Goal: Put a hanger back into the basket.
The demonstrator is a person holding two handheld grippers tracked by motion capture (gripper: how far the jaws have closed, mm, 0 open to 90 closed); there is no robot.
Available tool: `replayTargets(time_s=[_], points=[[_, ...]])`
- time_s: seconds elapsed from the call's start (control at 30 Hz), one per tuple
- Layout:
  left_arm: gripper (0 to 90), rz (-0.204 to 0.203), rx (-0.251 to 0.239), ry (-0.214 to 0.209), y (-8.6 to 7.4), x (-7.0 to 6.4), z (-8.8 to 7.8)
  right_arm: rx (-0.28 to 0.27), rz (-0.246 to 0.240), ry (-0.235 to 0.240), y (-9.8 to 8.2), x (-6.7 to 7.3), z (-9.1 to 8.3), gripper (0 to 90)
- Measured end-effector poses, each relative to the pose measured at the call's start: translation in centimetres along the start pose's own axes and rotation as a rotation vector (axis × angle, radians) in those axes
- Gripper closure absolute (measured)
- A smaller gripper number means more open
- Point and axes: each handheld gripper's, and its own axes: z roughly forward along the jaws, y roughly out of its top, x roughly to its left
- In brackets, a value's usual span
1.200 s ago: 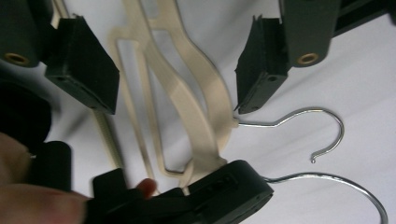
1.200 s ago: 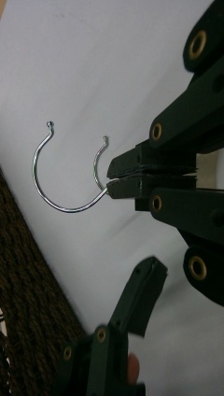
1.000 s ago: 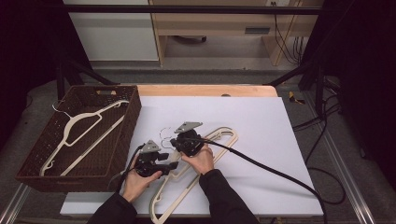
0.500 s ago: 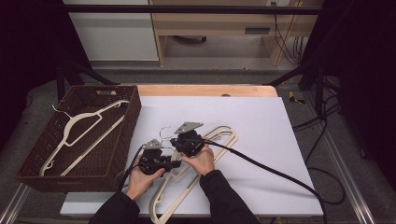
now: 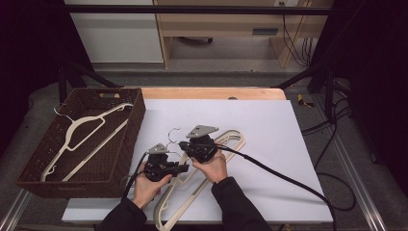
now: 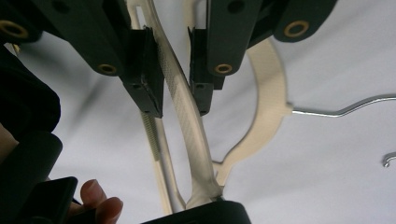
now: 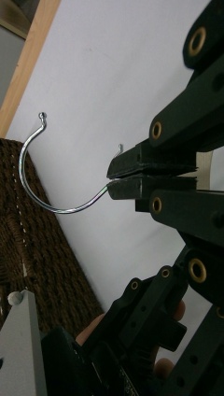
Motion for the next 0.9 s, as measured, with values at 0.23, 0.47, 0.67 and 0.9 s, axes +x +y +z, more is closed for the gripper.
replayTargets(time_s=[0.23, 0.47, 0.67, 0.9], points=[[79.0, -0.017, -0.020, -0.007, 0.2, -1.1, -0.3, -0.033, -0.015, -0.005, 0.2, 0.1, -2.9, 81.4], [82.1, 0.002, -0.051, -0.023, 0.4, -2.6, -0.7, -0.093, 0.010, 0.020, -0.8, -0.5, -6.6, 70.1], [83.5, 0.020, -0.063, -0.017, 0.5, -3.8, -0.9, -0.151, 0.022, 0.006, -2.6, -1.1, -10.2, 50.5], [85.2, 0.037, -0.069, -0.020, 0.5, -4.2, -1.5, -0.208, 0.061, -0.049, -5.6, -2.6, -14.2, 32.3]])
